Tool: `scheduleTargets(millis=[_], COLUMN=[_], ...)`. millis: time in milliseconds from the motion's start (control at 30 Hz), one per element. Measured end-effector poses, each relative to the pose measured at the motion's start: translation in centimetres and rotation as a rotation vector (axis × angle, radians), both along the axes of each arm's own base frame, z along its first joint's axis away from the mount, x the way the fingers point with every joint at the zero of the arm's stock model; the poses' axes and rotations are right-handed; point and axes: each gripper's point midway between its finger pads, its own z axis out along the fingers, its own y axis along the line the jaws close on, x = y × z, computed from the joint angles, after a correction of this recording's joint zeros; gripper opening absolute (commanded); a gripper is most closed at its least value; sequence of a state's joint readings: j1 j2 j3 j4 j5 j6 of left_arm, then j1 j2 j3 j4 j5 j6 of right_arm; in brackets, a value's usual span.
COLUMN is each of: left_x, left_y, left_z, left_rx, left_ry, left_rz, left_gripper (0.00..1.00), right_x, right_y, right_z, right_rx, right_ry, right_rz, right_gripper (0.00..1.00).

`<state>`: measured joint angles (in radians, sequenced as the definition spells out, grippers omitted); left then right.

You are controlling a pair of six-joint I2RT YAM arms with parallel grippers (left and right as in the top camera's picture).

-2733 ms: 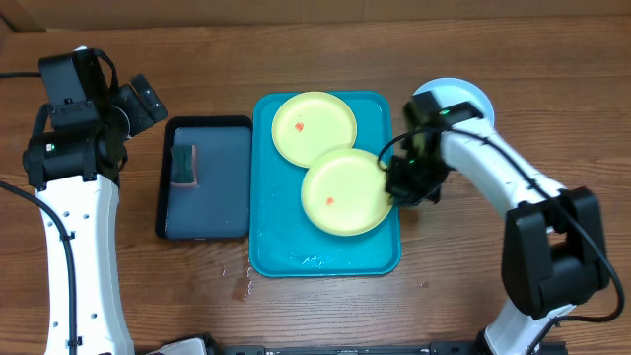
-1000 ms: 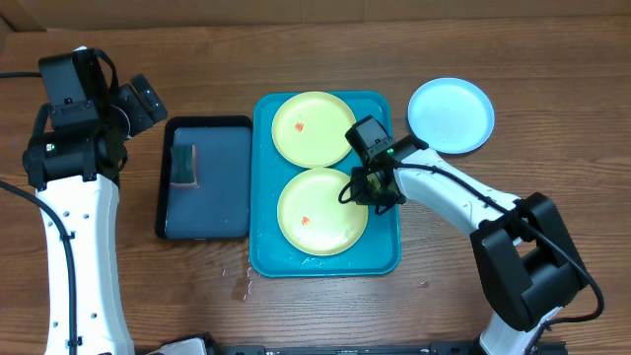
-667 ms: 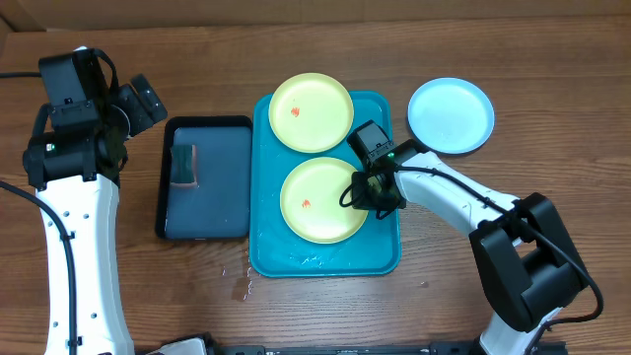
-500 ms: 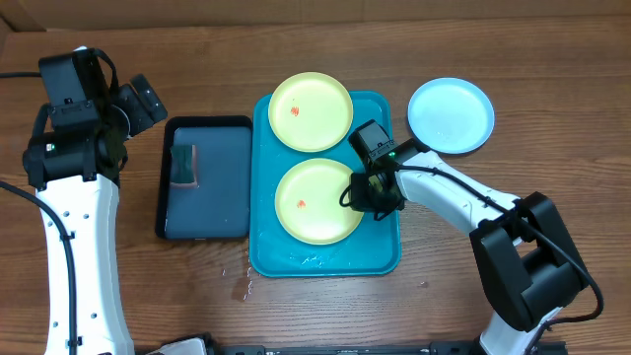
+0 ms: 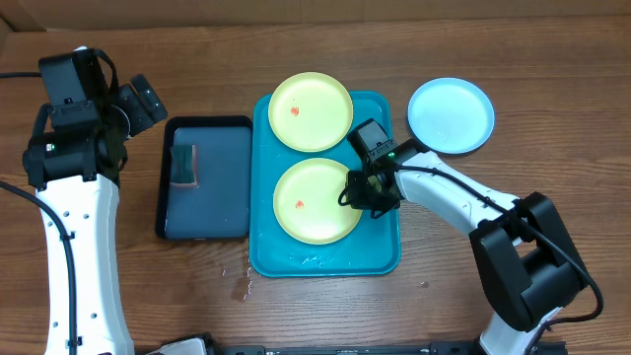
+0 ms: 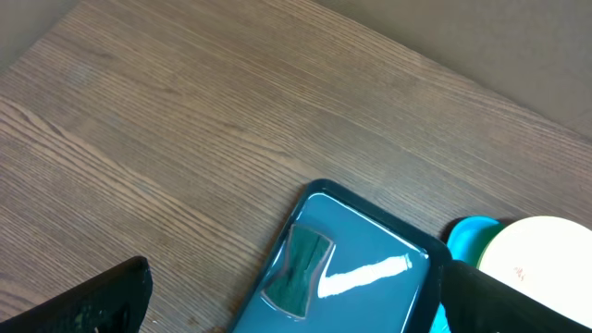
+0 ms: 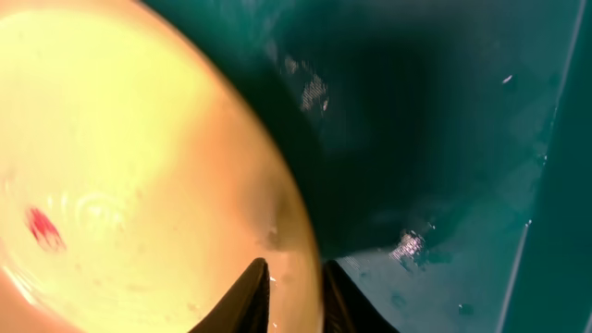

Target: Clean dirty plates on tray and stack at the side

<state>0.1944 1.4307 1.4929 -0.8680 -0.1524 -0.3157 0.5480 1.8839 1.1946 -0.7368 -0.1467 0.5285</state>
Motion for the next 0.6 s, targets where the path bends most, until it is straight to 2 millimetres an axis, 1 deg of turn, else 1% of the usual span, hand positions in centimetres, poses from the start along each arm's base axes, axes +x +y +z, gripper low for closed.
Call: scheduleTargets(millis=[67,267,333,467,567,600], left_x=[0.0,0.0,0.0,0.0,0.0,0.0], left_y=[0.0,0.0,0.0,0.0,0.0,0.0], left_z=[0.0,0.0,0.0,0.0,0.0,0.0], left_rx=[0.0,0.0,0.0,0.0,0.0,0.0], left_ry=[0.0,0.0,0.0,0.0,0.0,0.0], left_rz=[0.0,0.0,0.0,0.0,0.0,0.0], left_gripper=[1.0,1.0,1.0,1.0,1.0,1.0], right_x=[0.3,0.3,0.0,-1.0,-0.9,-0.8], right_y=[0.1,0.0,-0.3,-1.0,-0.9,-0.9], right_z=[0.1,0.0,-0.1,-0.1,0.2,0.2], right_rx=[0.003,-0.004,-0.017,-0.046,-0.045,-0.044], right_ry=[-0.013,-0.014,-0.001,0.042,0.04,0.039], right_rz=[-0.004,-0.001,0.0,0.002,0.002,0.002], right_gripper=[0.14,0.17,0.18,0.19,0.18,0.16])
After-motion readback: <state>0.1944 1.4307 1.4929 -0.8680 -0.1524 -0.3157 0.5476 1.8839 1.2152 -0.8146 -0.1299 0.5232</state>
